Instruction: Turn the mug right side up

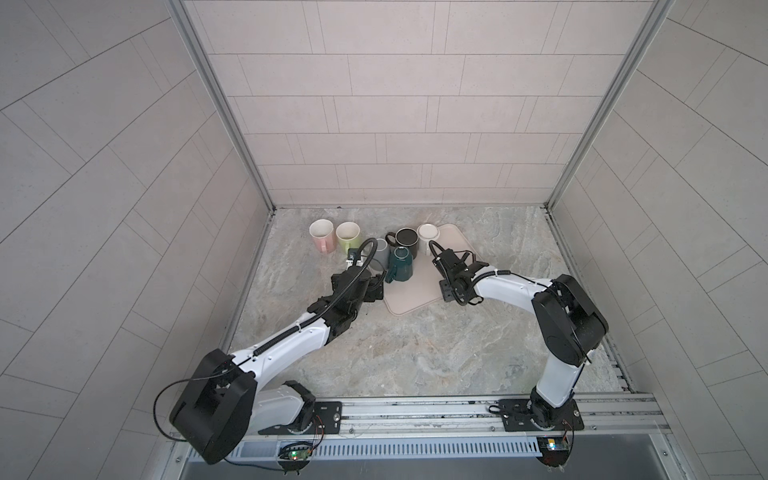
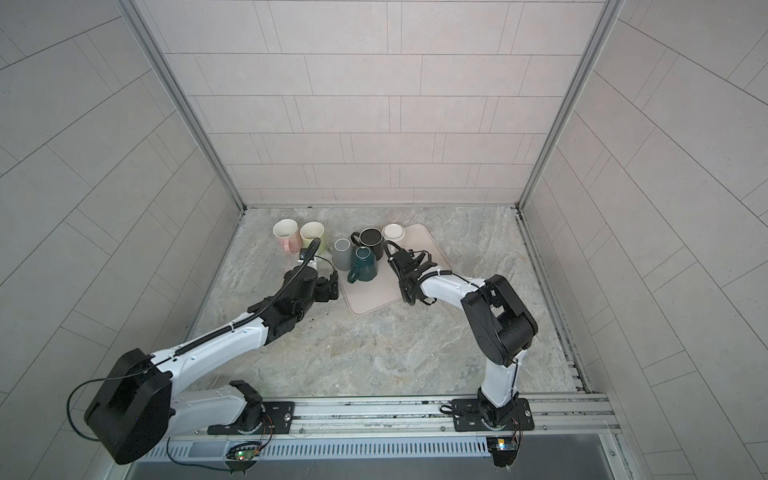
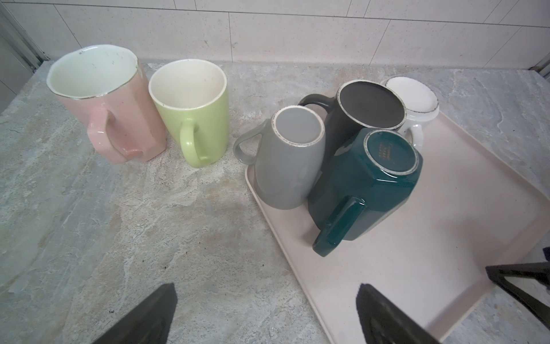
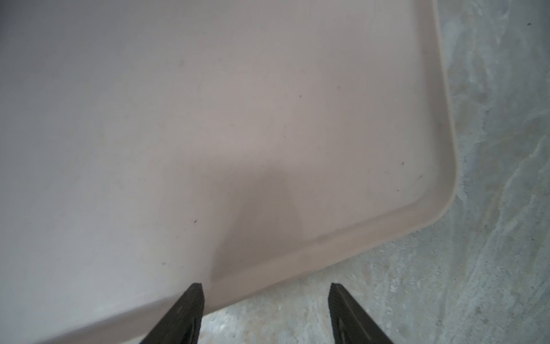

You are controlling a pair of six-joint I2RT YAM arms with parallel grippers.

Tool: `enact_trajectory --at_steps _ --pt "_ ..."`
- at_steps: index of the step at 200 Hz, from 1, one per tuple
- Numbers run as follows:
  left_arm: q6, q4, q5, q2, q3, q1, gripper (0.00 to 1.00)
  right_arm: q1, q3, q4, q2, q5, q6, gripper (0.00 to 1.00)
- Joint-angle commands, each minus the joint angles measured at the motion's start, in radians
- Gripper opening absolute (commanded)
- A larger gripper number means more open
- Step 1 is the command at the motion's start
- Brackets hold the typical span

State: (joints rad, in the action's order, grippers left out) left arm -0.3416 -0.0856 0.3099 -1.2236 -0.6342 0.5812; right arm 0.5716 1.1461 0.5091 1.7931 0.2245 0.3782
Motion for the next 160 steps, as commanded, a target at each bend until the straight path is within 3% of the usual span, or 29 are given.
enact_trajectory --at_steps 1,61,125,137,160 --pt "0.013 -0.020 0.032 0.031 0.017 0.004 1.00 0.039 0.048 0.221 -0.001 -0.095 -0.105 0.67" --pt "0.016 -0.049 0.063 0.060 0.045 0.006 1.00 0.041 0.096 0.123 0.061 -0.251 -0.088 0.56" --pt "0.016 -0.060 0.057 0.050 0.050 0.006 1.00 0.041 0.131 0.097 0.127 -0.240 -0.062 0.49" --pt "0.016 -0.063 0.056 0.051 0.051 0.008 1.00 0.041 0.121 0.088 0.120 -0.237 -0.060 0.43" --pt "0.016 -0.065 0.052 0.050 0.051 0.009 1.00 0.043 0.090 0.067 0.070 -0.243 -0.063 0.44"
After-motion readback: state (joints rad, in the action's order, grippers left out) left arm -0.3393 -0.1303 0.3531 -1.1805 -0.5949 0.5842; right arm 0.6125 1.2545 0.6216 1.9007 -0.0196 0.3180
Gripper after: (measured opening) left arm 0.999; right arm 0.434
